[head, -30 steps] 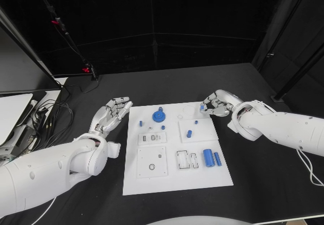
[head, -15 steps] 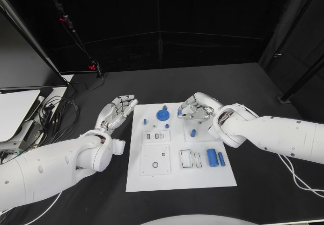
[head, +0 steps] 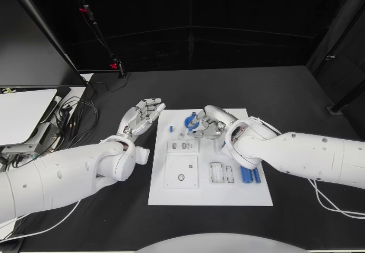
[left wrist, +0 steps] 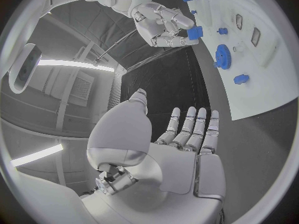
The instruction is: Assemble the parts on the task board
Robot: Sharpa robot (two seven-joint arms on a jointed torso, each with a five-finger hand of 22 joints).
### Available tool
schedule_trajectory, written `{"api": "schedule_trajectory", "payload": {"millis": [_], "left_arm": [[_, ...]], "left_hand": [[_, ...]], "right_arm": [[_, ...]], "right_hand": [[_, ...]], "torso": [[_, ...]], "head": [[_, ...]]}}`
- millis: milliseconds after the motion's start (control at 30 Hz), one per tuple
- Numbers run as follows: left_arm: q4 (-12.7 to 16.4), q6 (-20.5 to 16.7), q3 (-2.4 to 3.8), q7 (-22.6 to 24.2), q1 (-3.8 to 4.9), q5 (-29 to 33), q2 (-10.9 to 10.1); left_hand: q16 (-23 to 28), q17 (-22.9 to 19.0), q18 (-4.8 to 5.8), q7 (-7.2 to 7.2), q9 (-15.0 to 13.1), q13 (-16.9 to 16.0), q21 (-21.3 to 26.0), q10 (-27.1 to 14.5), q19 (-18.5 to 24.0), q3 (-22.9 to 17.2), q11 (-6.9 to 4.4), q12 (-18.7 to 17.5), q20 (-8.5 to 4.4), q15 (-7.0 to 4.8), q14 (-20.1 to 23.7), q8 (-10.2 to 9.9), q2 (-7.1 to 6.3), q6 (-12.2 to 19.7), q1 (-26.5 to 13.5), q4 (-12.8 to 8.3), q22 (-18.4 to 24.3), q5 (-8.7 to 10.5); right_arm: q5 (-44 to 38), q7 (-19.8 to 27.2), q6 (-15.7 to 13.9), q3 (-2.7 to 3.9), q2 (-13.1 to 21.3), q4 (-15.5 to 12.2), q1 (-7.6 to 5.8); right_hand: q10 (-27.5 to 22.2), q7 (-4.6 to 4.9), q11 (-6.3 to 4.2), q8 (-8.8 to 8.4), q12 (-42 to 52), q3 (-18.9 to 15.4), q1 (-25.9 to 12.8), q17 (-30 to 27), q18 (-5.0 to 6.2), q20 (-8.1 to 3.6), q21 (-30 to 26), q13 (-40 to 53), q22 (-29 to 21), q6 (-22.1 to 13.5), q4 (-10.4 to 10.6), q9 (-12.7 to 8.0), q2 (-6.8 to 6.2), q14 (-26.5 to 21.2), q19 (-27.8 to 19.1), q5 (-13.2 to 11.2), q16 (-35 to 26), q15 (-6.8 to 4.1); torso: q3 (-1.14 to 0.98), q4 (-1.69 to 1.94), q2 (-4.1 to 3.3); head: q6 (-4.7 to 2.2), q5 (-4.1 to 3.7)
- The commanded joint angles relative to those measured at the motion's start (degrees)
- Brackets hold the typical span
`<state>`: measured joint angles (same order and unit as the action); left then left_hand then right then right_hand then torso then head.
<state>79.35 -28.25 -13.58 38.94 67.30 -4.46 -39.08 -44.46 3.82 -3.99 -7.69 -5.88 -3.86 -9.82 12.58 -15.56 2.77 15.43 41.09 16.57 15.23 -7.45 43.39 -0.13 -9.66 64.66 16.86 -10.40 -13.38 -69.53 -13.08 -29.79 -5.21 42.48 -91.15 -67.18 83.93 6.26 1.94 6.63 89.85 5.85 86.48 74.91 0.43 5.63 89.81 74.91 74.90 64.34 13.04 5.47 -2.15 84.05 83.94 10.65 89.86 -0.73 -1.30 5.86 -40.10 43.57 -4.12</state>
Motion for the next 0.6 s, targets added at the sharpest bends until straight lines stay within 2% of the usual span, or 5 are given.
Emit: {"api": "schedule_trajectory", "payload": {"millis": [33,200,300,500,600], "left_arm": [[0.18,-0.03,0.05,13.84,0.1,-0.3,0.05],[0.29,-0.03,0.05,13.84,0.1,-0.3,-0.04],[0.31,0.04,0.05,13.85,0.1,-0.3,-0.1],[0.37,0.09,0.05,13.89,0.1,-0.3,-0.2],[0.35,0.11,0.05,13.87,0.1,-0.3,-0.21]], "left_hand": [[-0.35,-0.07,-0.95,-9.48,0.1,0.09,-0.32,-0.31,0.41,0.01,0.06,0.34,-0.04,0.28,0.05,0.38,0.37,0.1,0.01,-0.05,-0.05,-0.18],[-0.35,-0.07,-0.95,-9.48,0.1,0.09,-0.32,-0.31,0.41,0.01,0.06,0.34,-0.04,0.28,0.05,0.38,0.37,0.1,0.01,-0.05,-0.05,-0.18],[-0.35,-0.07,-0.95,-9.48,0.1,0.09,-0.32,-0.31,0.41,0.01,0.06,0.34,-0.04,0.28,0.05,0.38,0.37,0.1,0.01,-0.05,-0.05,-0.18],[-0.37,-0.06,-0.95,-9.48,0.13,0.09,-0.33,-0.32,0.43,0.05,0.06,0.36,-0.04,0.29,0.05,0.4,0.39,0.1,0.03,-0.05,-0.05,-0.19],[-0.37,-0.06,-0.95,-9.48,0.13,0.09,-0.33,-0.32,0.43,0.05,0.06,0.36,-0.04,0.29,0.05,0.4,0.39,0.1,0.03,-0.05,-0.05,-0.19]], "right_arm": [[-3.77,-5.86,0.54,0.03,-0.83,-0.21,0.1],[-4.91,-8.21,1.1,0.02,-1.8,-0.41,0.59],[-5.32,-8.55,1.52,0.02,-2.13,-0.61,1.34],[-6.93,-8.9,1.55,0.02,-2.41,-0.53,2.71],[-7.8,-9.13,1.36,0.02,-2.54,-0.13,3.1]], "right_hand": [[6.07,-0.55,0.33,0.09,0.15,0.0,0.06,15.09,-0.43,0.05,0.19,15.09,15.1,0.9,-0.32,0.13,0.47,5.95,6.06,0.3,0.14,0.19],[6.07,-0.51,0.35,-0.05,0.15,-0.06,-0.14,15.09,-0.43,0.07,0.19,15.09,15.1,0.84,-0.29,0.08,0.49,5.95,6.06,0.46,0.14,0.22],[6.07,-0.48,0.38,-0.17,0.15,-0.09,-0.28,15.09,-0.43,0.08,0.19,15.09,15.1,0.78,-0.28,0.03,0.52,5.95,6.06,0.57,0.14,0.24],[6.07,-0.44,0.4,-0.29,0.15,-0.08,-0.31,15.09,-0.43,0.1,0.19,15.09,15.1,0.69,-0.34,-0.01,0.54,5.95,6.06,0.67,0.14,0.26],[6.07,-0.41,0.42,-0.36,0.15,-0.09,-0.33,15.09,-0.43,0.1,0.19,15.09,15.1,0.64,-0.39,-0.04,0.52,5.95,6.06,0.7,0.14,0.27]], "torso": [[-0.02,-0.05,-0.01],[-0.04,-0.03,-0.01],[0.0,-0.12,0.02],[0.02,-0.25,0.05],[0.01,-0.17,0.07]], "head": [[0.32,0.15],[0.78,0.19],[1.15,0.14],[1.53,0.15],[1.58,-0.13]]}}
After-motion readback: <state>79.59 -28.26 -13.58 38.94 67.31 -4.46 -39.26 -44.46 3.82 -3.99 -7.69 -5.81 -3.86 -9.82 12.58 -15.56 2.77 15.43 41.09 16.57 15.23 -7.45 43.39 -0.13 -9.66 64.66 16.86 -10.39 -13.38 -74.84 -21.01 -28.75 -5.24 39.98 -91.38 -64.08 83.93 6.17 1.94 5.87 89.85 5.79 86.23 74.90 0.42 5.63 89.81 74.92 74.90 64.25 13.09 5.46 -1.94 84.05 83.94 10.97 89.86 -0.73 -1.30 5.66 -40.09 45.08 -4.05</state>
